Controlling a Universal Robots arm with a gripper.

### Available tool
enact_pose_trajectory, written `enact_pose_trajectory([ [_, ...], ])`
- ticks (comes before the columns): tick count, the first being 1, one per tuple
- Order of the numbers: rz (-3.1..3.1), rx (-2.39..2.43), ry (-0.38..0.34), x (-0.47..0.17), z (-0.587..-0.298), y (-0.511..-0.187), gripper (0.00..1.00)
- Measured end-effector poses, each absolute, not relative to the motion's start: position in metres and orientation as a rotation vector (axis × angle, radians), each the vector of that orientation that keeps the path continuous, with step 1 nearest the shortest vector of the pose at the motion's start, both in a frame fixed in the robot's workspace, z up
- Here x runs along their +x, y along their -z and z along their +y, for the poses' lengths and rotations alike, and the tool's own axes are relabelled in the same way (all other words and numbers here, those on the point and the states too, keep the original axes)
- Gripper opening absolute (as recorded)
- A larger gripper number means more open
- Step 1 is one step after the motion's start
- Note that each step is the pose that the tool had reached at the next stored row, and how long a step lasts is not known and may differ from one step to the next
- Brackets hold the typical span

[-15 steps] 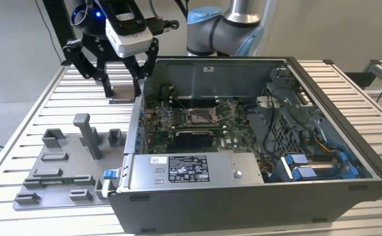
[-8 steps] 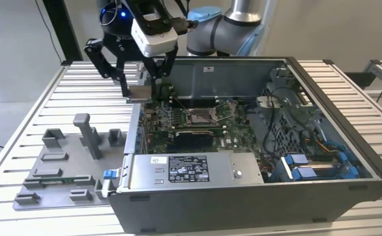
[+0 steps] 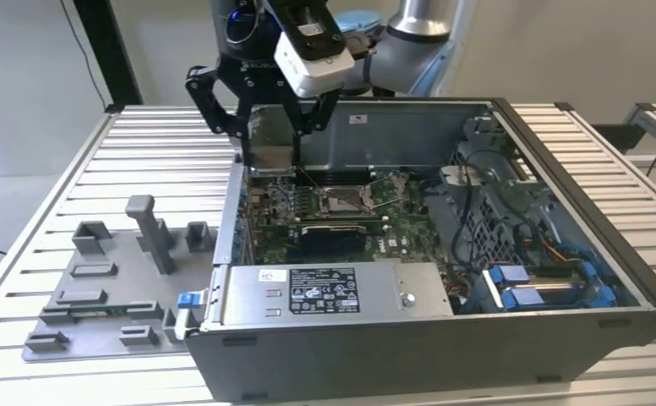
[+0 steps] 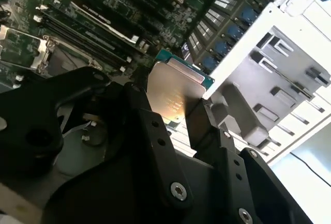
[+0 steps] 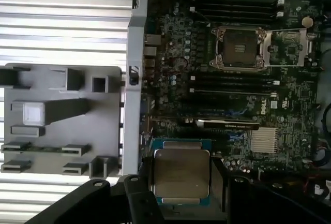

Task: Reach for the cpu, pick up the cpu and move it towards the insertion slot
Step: 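Pick up the cpu and move it towards the insertion slot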

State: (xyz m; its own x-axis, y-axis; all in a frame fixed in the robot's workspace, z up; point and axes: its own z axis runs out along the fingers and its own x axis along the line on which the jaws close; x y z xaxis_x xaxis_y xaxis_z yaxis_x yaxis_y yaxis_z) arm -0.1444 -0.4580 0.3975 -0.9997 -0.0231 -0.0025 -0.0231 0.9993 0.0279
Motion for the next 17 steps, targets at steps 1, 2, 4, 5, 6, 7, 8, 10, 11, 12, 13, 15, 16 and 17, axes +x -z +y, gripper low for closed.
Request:
enact_pose_trajectory([
  [1,3.139,-0.036,-0.044,-0.140,-0.458,-0.398,0.00],
  [2,3.139,-0.036,-0.044,-0.136,-0.458,-0.398,0.00],
  [4,3.139,-0.036,-0.044,-0.128,-0.458,-0.398,0.00],
  [5,3.139,-0.036,-0.044,-0.124,-0.458,-0.398,0.00],
  [6,3.139,-0.036,-0.044,-0.120,-0.458,-0.398,0.00],
  [7,3.139,-0.036,-0.044,-0.117,-0.458,-0.398,0.00],
  [8,3.139,-0.036,-0.044,-0.113,-0.458,-0.398,0.00],
  [10,3.139,-0.036,-0.044,-0.105,-0.458,-0.397,0.00],
  [11,3.139,-0.036,-0.044,-0.102,-0.458,-0.397,0.00],
  [12,3.139,-0.036,-0.044,-0.098,-0.458,-0.398,0.00],
  [13,3.139,-0.036,-0.044,-0.095,-0.458,-0.398,0.00],
  [15,3.139,-0.036,-0.044,-0.090,-0.458,-0.398,0.00],
  [16,3.139,-0.036,-0.044,-0.086,-0.458,-0.398,0.00],
  [17,3.139,-0.036,-0.044,-0.083,-0.458,-0.398,0.00],
])
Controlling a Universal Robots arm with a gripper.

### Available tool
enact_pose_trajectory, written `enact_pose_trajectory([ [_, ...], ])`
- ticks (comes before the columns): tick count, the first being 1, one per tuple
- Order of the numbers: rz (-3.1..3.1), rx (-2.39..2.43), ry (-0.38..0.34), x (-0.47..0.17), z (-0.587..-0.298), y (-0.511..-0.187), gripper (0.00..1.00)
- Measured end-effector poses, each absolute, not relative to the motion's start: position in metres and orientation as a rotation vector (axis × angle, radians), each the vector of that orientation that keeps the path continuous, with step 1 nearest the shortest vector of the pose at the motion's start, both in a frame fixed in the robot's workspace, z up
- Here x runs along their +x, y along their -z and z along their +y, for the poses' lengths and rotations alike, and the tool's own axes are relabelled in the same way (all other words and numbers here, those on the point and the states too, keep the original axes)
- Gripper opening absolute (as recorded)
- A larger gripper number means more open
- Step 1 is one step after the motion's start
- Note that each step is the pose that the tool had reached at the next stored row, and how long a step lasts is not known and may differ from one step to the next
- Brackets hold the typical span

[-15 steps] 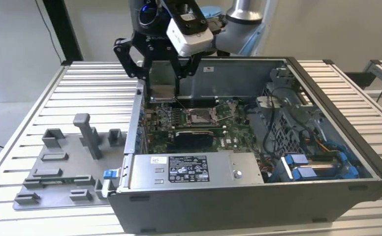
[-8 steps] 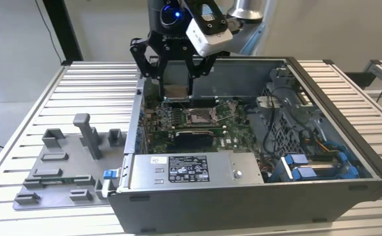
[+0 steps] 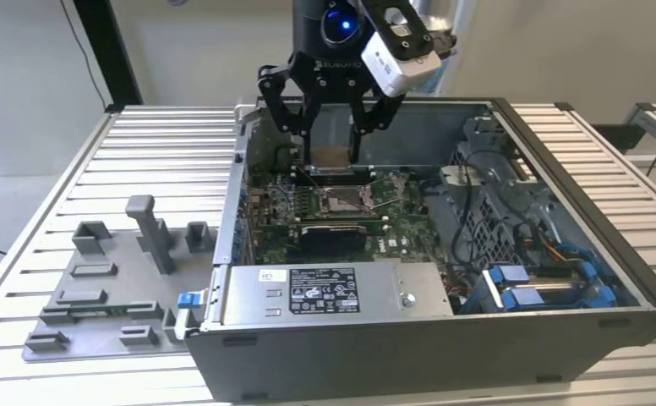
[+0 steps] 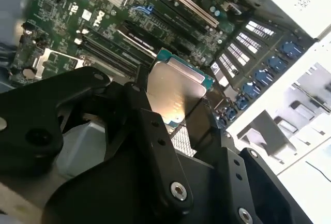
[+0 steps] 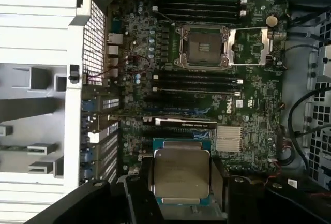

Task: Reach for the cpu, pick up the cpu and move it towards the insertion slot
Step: 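Pick up the cpu and move it towards the insertion slot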

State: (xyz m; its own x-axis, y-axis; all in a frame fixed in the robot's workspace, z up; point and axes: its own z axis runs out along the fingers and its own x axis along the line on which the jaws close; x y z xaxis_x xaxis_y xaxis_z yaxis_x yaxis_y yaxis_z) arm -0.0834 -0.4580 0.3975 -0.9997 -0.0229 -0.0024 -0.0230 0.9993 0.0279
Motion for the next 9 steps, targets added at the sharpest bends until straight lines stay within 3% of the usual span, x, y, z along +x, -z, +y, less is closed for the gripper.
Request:
enact_pose_trajectory([
  [9,3.139,-0.024,-0.044,-0.060,-0.458,-0.397,0.00],
])
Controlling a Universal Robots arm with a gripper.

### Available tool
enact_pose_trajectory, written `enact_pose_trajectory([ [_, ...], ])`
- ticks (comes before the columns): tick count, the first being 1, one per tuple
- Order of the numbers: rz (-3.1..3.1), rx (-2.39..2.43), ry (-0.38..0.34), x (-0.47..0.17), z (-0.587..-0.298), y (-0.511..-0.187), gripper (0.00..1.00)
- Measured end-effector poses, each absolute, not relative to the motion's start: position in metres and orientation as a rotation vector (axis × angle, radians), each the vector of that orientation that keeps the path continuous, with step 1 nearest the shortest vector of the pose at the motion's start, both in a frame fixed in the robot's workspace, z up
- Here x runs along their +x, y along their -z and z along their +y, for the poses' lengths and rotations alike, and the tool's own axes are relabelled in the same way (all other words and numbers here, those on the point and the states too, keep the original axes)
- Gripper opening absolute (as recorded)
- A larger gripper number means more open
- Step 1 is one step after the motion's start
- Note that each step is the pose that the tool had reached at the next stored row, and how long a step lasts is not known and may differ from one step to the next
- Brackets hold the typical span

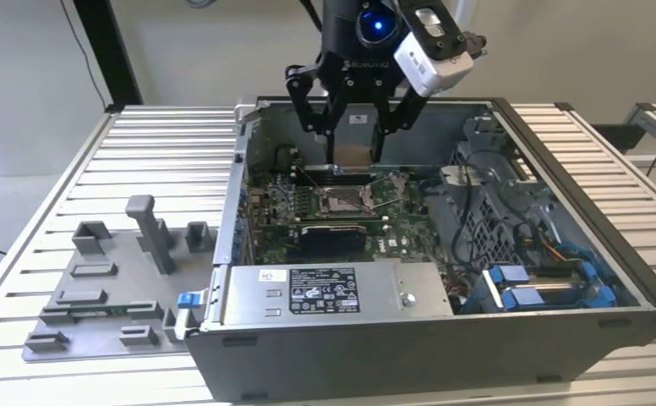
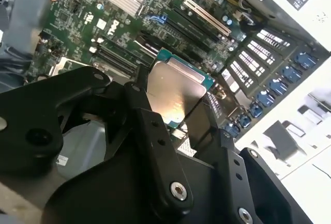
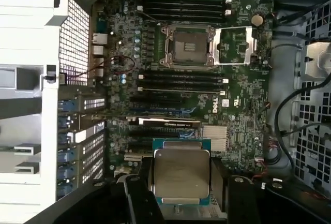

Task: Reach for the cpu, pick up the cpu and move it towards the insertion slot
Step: 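Pick up the cpu and move it towards the insertion slot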

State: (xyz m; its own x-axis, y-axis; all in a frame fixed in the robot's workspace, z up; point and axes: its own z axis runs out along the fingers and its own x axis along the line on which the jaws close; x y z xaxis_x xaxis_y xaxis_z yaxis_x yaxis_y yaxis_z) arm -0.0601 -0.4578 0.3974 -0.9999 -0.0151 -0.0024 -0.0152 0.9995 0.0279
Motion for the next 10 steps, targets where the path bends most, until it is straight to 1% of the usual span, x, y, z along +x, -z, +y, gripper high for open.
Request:
enact_pose_trajectory([
  [10,3.138,0.030,-0.044,-0.048,-0.458,-0.396,0.00],
])
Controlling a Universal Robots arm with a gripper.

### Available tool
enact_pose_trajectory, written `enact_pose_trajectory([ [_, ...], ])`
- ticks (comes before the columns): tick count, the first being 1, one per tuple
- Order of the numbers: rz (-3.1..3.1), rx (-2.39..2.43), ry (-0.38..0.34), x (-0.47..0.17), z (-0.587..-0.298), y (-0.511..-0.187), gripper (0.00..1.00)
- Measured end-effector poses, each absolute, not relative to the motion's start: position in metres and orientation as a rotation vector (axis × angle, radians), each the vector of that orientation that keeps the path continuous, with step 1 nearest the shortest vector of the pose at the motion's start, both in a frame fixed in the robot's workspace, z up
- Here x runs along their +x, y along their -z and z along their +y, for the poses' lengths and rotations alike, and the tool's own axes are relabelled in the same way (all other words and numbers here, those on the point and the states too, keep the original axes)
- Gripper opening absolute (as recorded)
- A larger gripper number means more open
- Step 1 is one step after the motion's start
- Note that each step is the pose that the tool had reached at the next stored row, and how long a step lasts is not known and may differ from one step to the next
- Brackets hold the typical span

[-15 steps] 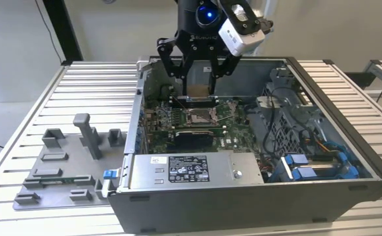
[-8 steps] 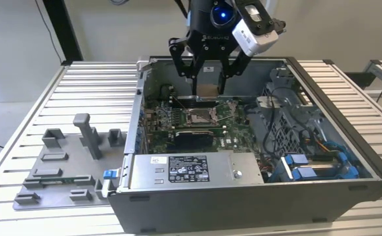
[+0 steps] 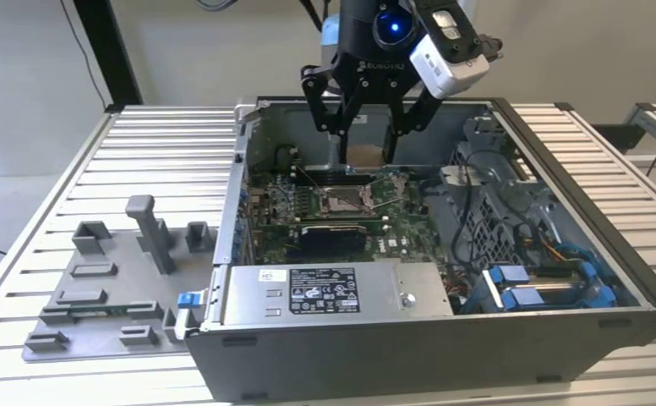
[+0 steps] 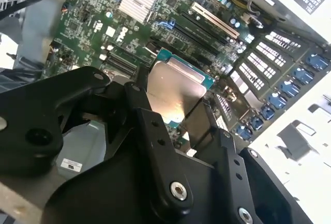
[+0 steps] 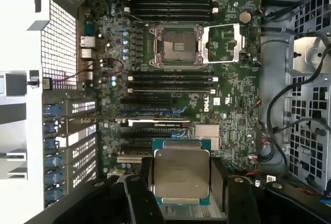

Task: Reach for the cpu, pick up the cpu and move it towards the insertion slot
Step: 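Pick up the cpu and move it towards the insertion slot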

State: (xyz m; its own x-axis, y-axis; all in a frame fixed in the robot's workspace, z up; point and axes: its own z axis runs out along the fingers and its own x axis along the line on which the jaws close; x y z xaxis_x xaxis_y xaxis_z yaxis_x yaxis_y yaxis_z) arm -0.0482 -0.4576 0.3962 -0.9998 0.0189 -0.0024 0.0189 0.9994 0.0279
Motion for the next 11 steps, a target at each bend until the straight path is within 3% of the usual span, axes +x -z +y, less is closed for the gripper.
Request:
enact_pose_trajectory([
  [11,3.138,0.030,-0.044,-0.0481,-0.4572,-0.3961,0.00],
])
